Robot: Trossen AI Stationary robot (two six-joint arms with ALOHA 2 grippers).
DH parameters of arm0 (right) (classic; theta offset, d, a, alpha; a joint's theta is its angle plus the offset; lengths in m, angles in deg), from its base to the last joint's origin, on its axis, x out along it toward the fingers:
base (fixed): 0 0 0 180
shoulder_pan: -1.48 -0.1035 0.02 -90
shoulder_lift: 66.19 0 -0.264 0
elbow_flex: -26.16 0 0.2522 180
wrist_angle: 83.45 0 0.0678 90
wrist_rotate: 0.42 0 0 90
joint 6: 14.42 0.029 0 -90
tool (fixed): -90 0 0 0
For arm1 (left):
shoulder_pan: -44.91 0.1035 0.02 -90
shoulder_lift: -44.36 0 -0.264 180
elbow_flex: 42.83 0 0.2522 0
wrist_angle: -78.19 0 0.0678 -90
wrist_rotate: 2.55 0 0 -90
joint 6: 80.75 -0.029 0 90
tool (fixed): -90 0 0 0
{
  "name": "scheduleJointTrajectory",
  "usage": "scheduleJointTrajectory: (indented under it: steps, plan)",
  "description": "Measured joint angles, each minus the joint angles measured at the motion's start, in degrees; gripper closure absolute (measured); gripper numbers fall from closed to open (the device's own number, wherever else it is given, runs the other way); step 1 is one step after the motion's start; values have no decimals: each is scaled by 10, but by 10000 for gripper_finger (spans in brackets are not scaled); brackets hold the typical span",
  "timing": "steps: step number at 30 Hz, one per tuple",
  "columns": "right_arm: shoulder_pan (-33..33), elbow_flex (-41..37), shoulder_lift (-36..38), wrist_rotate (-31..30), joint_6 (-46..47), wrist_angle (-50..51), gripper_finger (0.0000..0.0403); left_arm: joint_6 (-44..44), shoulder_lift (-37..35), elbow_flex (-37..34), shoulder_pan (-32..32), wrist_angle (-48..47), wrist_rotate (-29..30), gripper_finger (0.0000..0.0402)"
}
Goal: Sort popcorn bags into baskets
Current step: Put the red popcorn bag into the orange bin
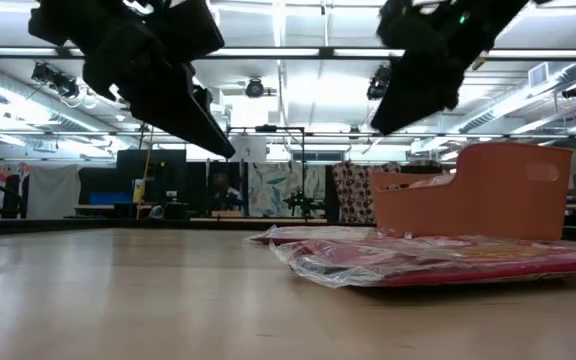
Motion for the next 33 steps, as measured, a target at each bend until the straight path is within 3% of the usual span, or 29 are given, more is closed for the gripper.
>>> scheduleJointTrajectory:
  steps: [9,12,19,23,33]
  plan:
    - [26,12,-116,129,-39,-16,226,-17,19,-1,15,40,-13,230]
    - [-5,40,-138,151,-56,-4,227,-18,36,-1,11,40,-43,230]
    - [-134,96,-189,111,-134,-11,228,-59,69,-1,-13,56,-60,230]
    - [-199,103,-228,90,-133,-56,228,-63,76,-1,-26,84,-61,230]
    - [-312,180,-340,-80,-110,-3,228,-63,76,-1,-41,83,-62,230]
